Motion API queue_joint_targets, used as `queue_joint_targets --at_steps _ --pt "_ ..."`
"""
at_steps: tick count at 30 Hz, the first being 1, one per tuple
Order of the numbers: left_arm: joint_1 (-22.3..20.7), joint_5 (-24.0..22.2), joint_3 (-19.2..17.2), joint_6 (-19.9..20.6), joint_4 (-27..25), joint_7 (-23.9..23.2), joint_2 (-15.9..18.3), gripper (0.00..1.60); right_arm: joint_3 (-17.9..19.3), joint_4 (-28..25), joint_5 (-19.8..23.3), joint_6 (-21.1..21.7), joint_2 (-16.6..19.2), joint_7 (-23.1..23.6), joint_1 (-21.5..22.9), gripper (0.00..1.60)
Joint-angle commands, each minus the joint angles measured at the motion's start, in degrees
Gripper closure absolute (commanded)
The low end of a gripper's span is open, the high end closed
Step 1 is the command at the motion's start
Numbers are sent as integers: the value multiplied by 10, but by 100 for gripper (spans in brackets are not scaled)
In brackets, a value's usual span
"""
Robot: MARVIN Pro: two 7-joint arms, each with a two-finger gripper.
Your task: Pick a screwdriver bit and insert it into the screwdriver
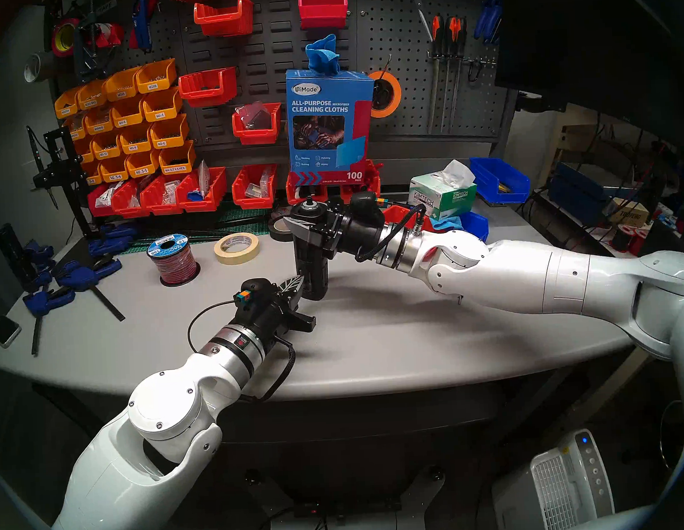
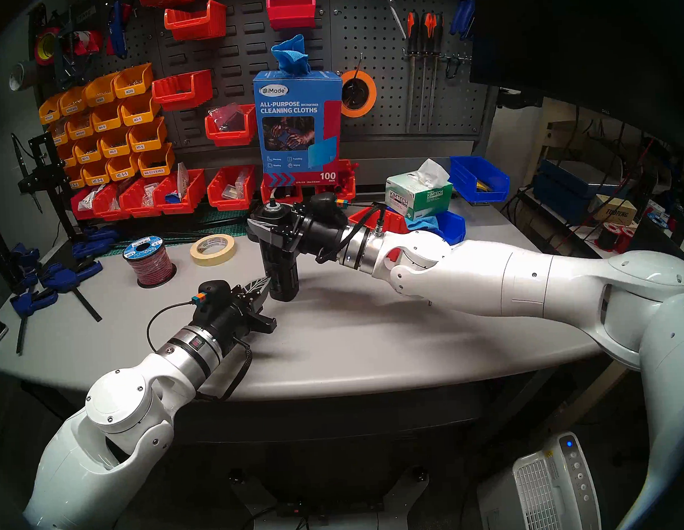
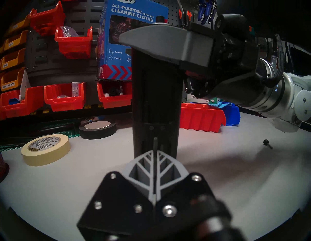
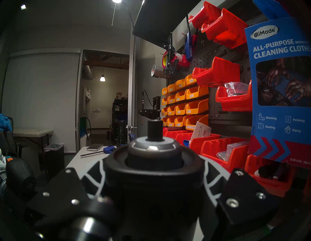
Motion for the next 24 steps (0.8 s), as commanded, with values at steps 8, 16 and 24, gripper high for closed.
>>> queue_joint_targets --at_steps 8,16,24 --pt "64 -23 -92 -21 -65 -27 46 160 10 10 8 -1 -1 12 11 103" --pt "77 -55 -172 -12 -93 -68 77 160 10 14 16 0 -2 23 11 104" --pt "65 -102 -257 3 -99 -114 96 160 8 17 22 3 -2 36 10 105"
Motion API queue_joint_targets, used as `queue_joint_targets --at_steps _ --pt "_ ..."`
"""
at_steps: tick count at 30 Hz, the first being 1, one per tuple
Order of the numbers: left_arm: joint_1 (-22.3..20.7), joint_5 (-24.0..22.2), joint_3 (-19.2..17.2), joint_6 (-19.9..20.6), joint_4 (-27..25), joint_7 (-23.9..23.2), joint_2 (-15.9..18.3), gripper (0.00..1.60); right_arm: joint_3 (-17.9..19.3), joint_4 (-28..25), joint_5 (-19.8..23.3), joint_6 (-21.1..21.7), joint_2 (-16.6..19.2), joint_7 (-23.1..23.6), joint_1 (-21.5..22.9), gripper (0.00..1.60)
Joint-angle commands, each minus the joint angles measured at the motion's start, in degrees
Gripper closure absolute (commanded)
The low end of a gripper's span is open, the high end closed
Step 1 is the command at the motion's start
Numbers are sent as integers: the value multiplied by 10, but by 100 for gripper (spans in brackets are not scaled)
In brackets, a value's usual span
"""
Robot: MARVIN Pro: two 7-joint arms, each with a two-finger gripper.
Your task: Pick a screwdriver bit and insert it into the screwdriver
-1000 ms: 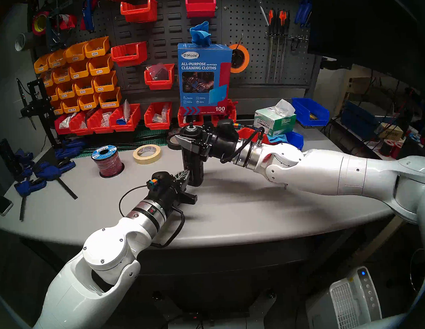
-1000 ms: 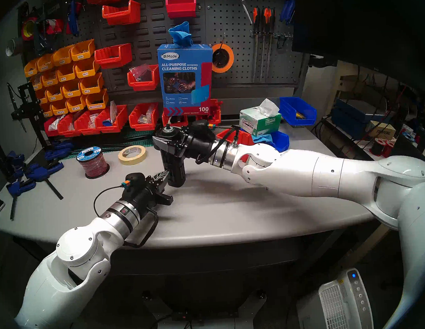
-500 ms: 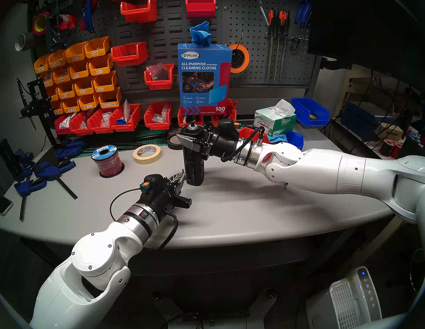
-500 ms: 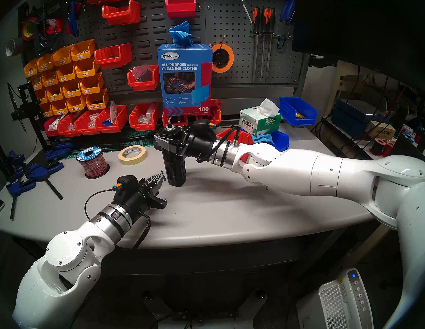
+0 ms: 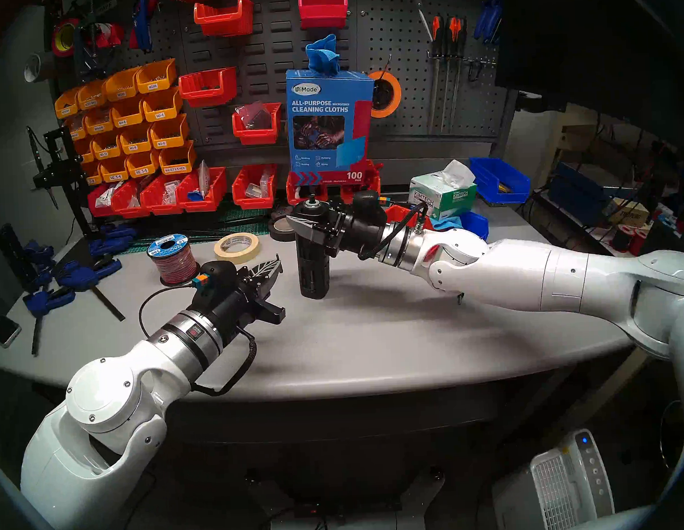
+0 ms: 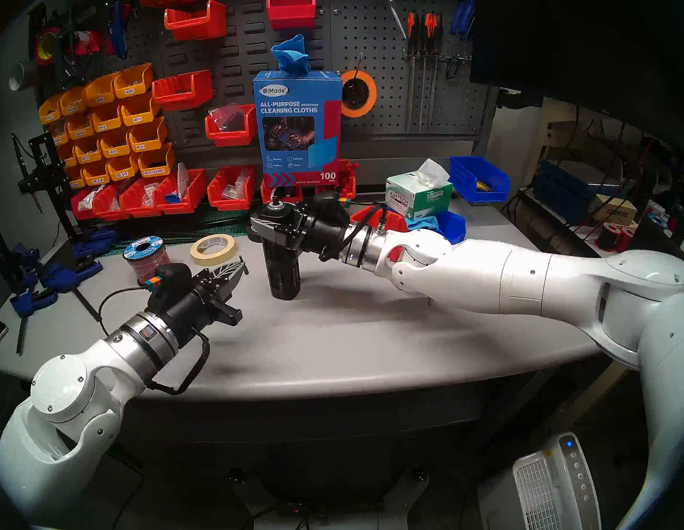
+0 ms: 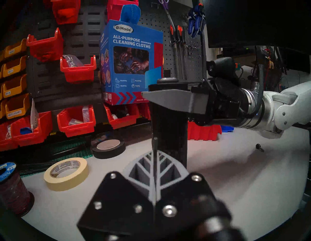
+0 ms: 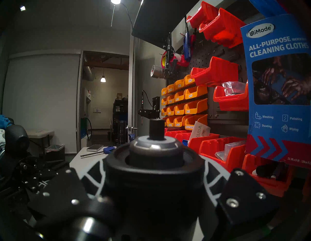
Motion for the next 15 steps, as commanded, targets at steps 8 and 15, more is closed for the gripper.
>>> queue_joint_targets --at_steps 8,15 --pt "-54 -99 -164 39 -16 -95 56 160 5 1 9 6 -2 20 11 105" --pt "-97 -147 -204 76 4 -155 101 160 3 2 11 17 -5 34 15 112"
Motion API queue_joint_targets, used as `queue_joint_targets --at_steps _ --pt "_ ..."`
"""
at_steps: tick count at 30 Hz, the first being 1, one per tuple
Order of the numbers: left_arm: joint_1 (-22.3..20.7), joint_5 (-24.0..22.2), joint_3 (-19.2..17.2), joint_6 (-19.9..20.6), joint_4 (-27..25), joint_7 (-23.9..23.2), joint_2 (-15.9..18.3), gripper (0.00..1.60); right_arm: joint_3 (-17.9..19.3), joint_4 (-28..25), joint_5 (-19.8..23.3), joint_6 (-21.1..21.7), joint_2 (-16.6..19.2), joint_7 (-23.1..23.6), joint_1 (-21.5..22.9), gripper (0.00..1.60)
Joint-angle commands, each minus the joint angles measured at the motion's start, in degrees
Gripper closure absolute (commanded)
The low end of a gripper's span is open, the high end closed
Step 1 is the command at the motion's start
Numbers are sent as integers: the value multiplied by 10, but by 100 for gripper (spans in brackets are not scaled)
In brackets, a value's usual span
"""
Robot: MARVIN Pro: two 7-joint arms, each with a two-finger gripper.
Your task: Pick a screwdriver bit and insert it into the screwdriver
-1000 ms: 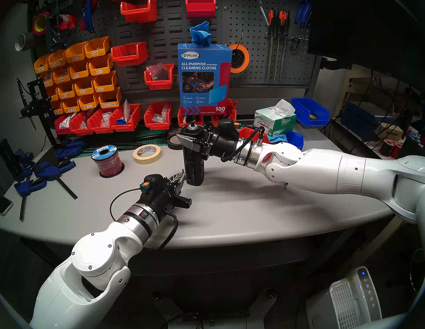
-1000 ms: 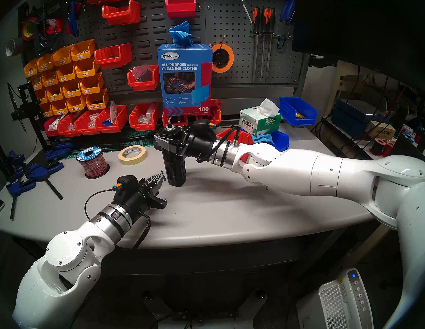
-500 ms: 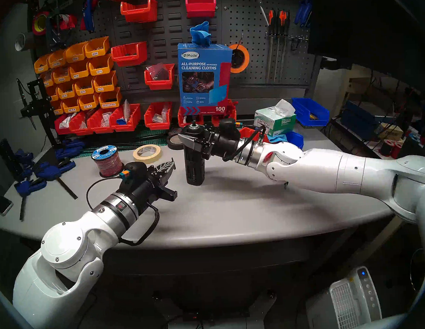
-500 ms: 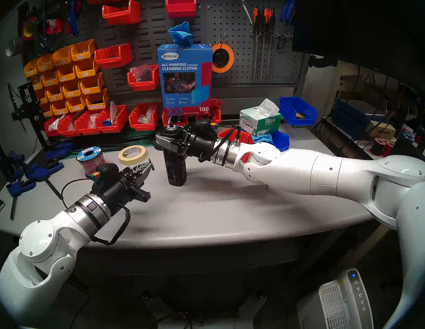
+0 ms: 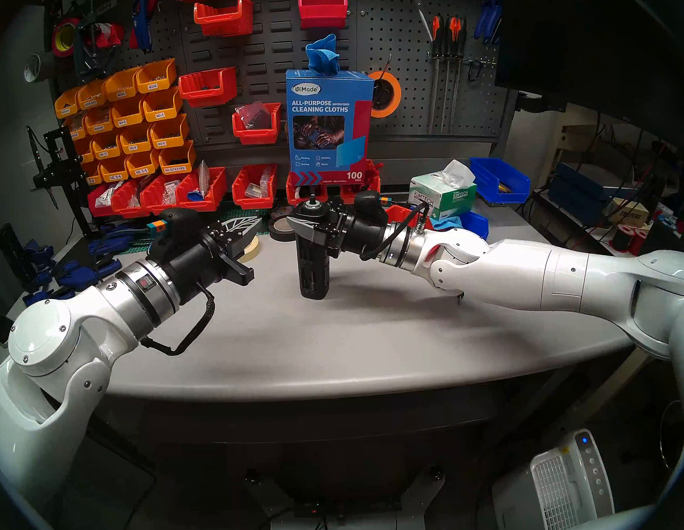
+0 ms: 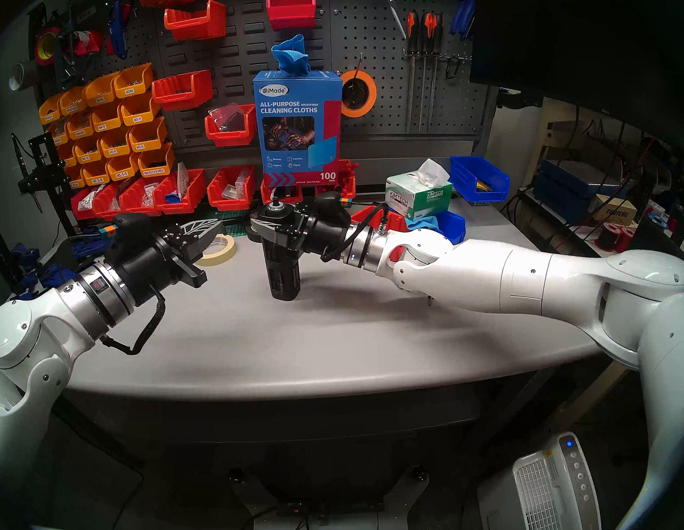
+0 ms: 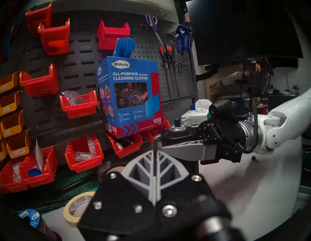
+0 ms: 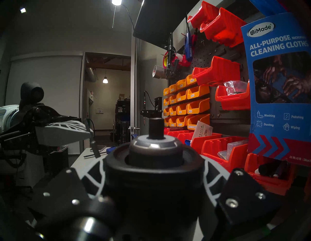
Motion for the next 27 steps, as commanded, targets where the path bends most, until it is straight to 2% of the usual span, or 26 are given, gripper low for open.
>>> queue_joint_targets --at_steps 1,6,7,8,9,13,14,16,20,27 --pt "-69 -50 -46 22 12 -56 54 160 4 -1 -2 11 -5 13 15 112" --pt "-92 -79 -45 35 28 -83 94 160 5 -1 0 20 -4 22 20 109" --pt "-81 -75 -52 34 24 -89 85 160 5 -1 1 22 -3 25 21 109" --pt "-106 -87 -35 38 37 -90 112 160 6 -1 4 25 -3 29 21 110" --pt "-104 -88 -36 36 37 -95 111 160 7 -2 6 26 -2 32 21 110" --pt "-131 -108 -12 33 57 -103 143 160 7 -3 10 35 1 48 24 111" --pt "-124 -105 -17 30 55 -106 138 160 8 -4 11 36 2 49 24 112" --pt "-146 -117 -1 28 68 -106 160 160 8 -4 12 39 3 56 26 111" --pt "-157 -132 2 16 79 -120 177 160 9 -3 14 45 5 69 28 112" --pt "-199 -162 37 -3 108 -128 196 160 9 -4 18 55 7 89 31 114"
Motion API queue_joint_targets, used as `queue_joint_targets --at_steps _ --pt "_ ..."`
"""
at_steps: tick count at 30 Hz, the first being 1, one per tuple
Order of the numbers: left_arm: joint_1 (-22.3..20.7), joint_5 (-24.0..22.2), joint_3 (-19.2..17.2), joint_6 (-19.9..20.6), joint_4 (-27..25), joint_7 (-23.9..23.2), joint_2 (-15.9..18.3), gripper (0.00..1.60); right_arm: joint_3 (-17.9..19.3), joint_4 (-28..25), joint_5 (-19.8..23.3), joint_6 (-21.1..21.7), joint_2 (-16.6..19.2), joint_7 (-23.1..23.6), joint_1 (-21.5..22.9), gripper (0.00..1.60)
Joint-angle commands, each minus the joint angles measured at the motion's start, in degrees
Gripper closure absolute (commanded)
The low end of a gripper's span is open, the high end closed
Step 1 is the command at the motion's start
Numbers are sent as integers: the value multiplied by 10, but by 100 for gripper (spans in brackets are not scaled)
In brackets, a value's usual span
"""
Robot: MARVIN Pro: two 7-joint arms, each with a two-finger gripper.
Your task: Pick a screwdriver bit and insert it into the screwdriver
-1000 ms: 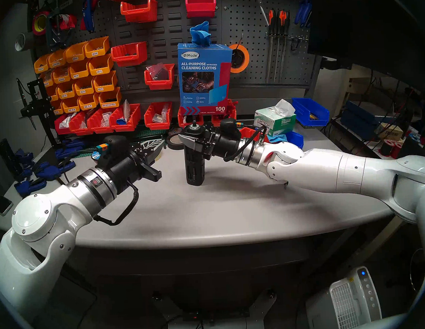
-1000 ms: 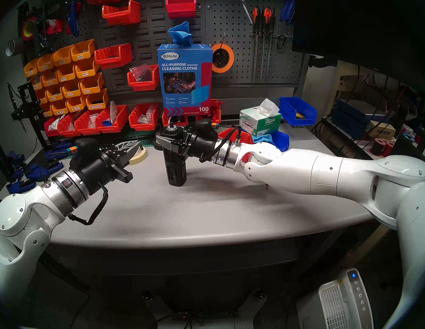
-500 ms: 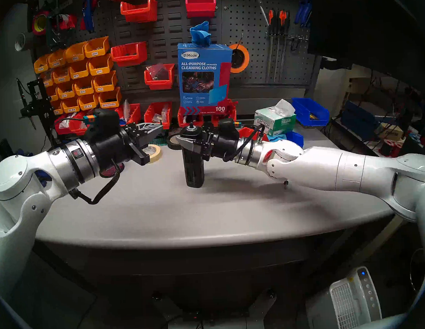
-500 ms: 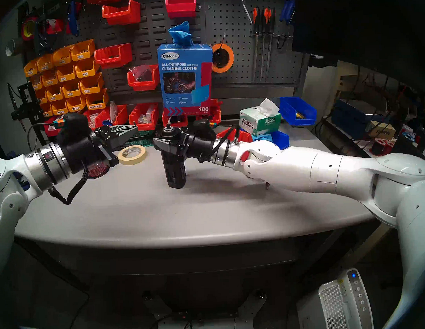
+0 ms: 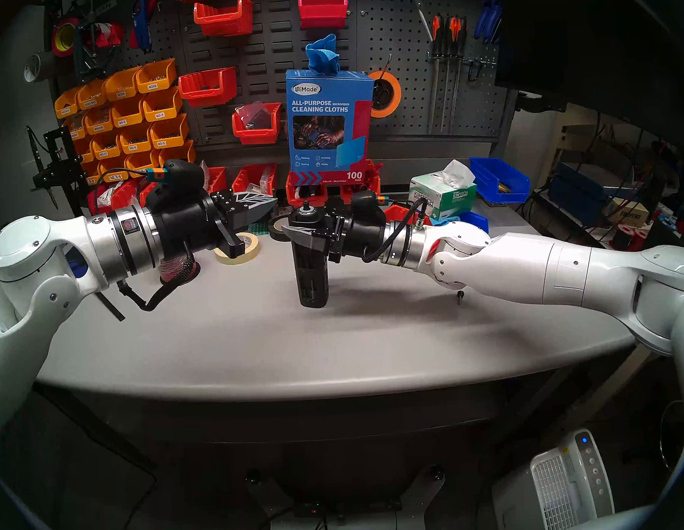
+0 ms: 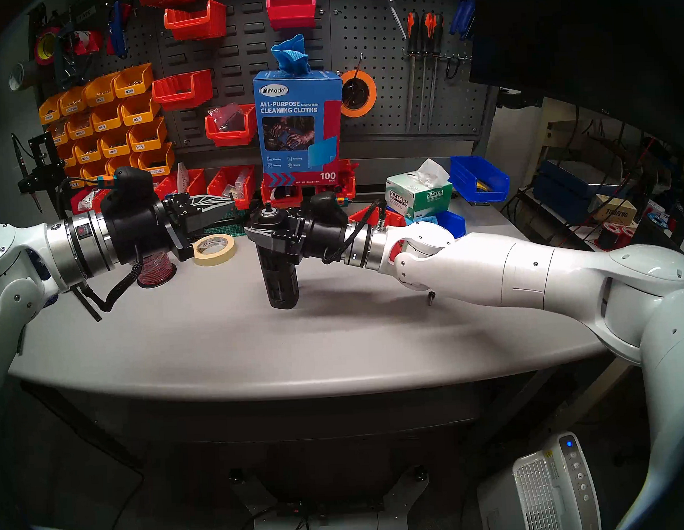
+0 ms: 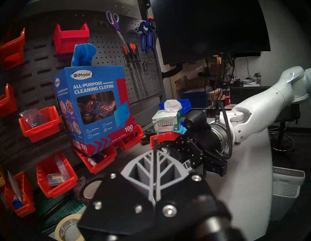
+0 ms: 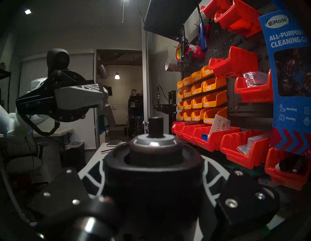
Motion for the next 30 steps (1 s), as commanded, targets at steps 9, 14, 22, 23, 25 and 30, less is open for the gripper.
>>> queue_joint_targets --at_steps 9,14,22,23,25,30 --pt "-112 -66 72 -52 41 -20 63 160 5 -8 0 22 6 48 21 115" --pt "-132 -77 96 -58 45 -20 70 160 5 -9 -2 27 3 53 23 114" --pt "-178 -80 142 -62 47 -16 74 160 6 -12 -3 35 2 60 26 115" --pt "-173 -82 137 -65 45 -16 77 160 6 -13 -3 36 2 61 26 115" --pt "-181 -82 142 -63 44 -16 80 160 6 -13 -3 36 2 61 26 116" --pt "-216 -84 174 -58 50 -17 81 160 6 -14 -3 40 0 62 25 116"
